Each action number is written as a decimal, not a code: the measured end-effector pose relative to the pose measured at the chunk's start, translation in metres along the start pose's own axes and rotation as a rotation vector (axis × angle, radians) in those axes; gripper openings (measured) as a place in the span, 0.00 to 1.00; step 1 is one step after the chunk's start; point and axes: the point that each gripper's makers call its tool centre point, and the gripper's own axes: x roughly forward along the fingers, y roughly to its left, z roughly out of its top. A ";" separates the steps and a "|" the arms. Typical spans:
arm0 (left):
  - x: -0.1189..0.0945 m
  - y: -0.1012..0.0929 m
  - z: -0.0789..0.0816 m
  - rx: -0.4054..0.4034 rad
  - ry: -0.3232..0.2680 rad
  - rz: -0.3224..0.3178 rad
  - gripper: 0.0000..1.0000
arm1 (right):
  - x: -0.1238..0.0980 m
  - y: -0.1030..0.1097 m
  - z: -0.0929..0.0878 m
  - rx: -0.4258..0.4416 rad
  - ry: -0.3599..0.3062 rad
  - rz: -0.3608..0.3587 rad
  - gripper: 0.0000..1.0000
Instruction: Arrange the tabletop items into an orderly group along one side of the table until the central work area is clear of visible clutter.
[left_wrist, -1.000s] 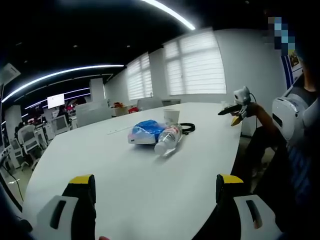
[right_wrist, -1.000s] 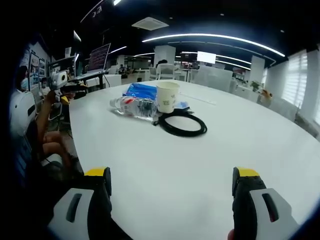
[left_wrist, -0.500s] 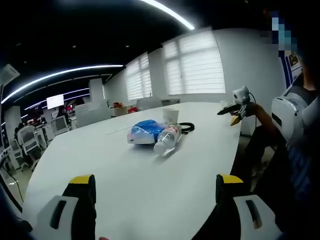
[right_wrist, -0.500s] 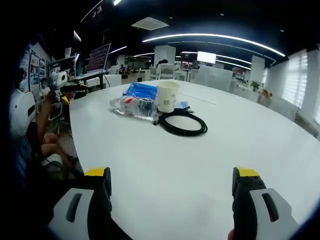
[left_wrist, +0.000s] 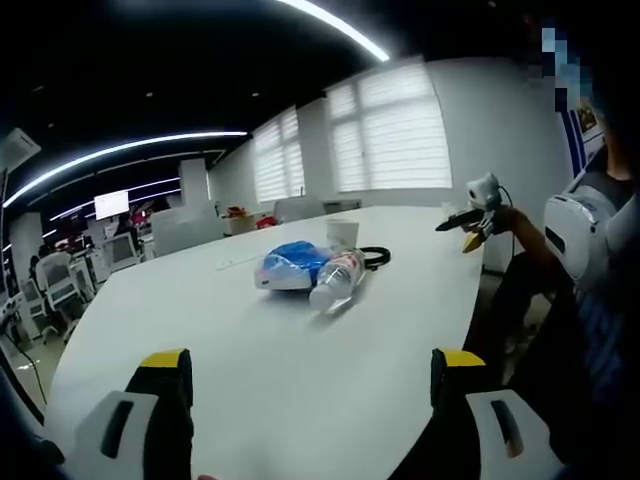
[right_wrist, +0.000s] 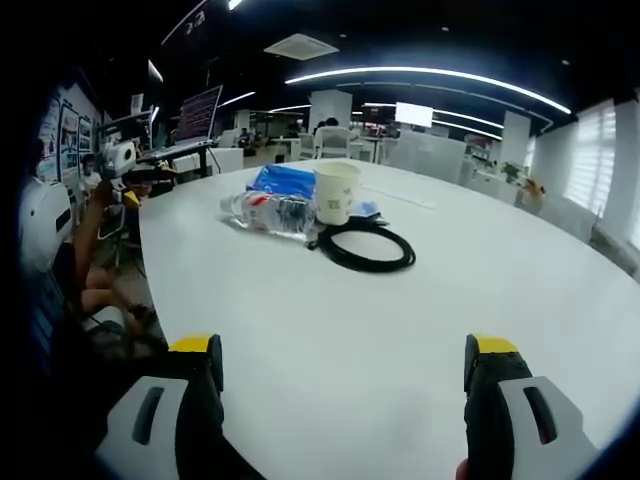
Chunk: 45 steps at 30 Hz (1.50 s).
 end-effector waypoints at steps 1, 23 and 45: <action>0.000 0.000 0.000 0.001 -0.002 -0.001 0.97 | 0.000 0.000 0.000 0.000 0.000 0.000 0.97; 0.011 -0.005 0.003 0.010 -0.018 -0.012 0.94 | 0.000 0.001 -0.004 -0.002 0.002 0.007 0.96; 0.019 -0.002 0.004 -0.001 -0.023 -0.008 0.91 | 0.003 0.005 -0.003 -0.003 0.003 0.015 0.96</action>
